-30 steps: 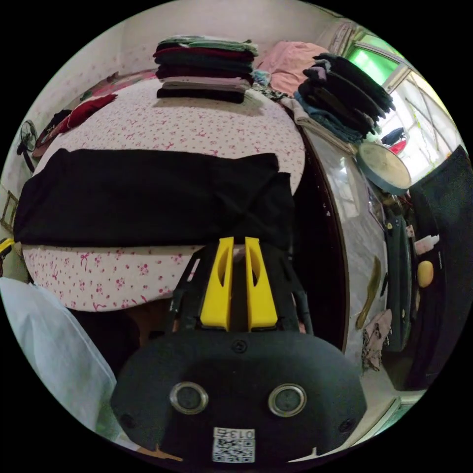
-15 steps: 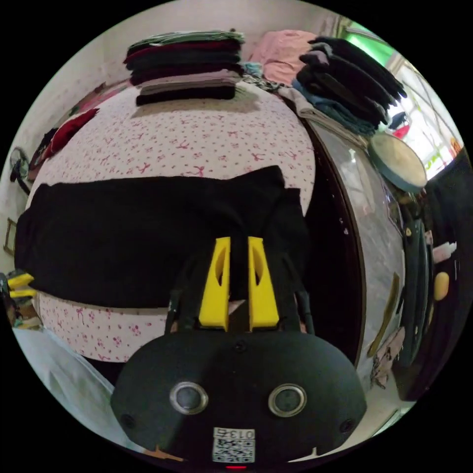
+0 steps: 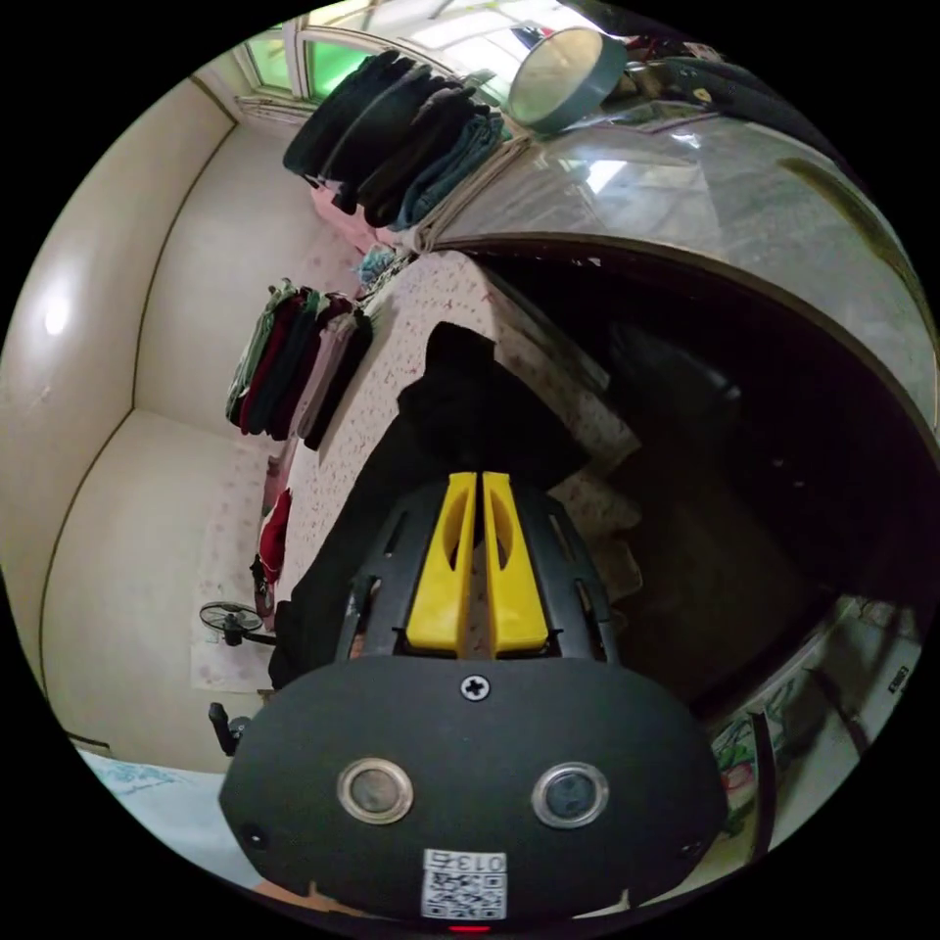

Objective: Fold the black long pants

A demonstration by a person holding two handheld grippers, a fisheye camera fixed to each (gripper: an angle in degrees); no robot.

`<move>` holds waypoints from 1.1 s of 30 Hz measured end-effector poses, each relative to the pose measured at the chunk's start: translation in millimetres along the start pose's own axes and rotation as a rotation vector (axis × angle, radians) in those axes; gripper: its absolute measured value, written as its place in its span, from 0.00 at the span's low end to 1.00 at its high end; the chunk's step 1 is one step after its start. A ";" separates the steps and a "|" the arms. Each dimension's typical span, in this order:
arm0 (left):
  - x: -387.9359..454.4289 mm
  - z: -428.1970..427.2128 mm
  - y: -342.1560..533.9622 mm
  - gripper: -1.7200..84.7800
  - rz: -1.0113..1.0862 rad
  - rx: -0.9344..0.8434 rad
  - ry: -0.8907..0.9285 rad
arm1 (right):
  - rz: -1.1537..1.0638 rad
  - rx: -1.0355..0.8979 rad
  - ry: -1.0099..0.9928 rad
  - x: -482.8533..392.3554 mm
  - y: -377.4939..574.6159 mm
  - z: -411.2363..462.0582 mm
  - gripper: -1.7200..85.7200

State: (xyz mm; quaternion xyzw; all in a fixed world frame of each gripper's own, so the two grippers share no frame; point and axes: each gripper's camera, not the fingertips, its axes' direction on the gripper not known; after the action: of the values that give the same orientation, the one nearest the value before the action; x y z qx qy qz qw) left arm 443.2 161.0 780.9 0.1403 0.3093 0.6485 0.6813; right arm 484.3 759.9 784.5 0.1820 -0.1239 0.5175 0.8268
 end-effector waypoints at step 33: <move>-166.4 -41.9 183.7 0.05 -0.670 0.241 -0.013 | -0.463 -0.106 0.205 -247.6 -52.1 121.8 0.06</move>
State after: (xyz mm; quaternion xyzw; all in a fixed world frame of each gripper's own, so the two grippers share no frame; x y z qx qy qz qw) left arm 277.0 12.7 897.3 0.1145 0.4081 0.3468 0.8367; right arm 421.8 486.2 788.1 0.1087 -0.0215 0.3230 0.9399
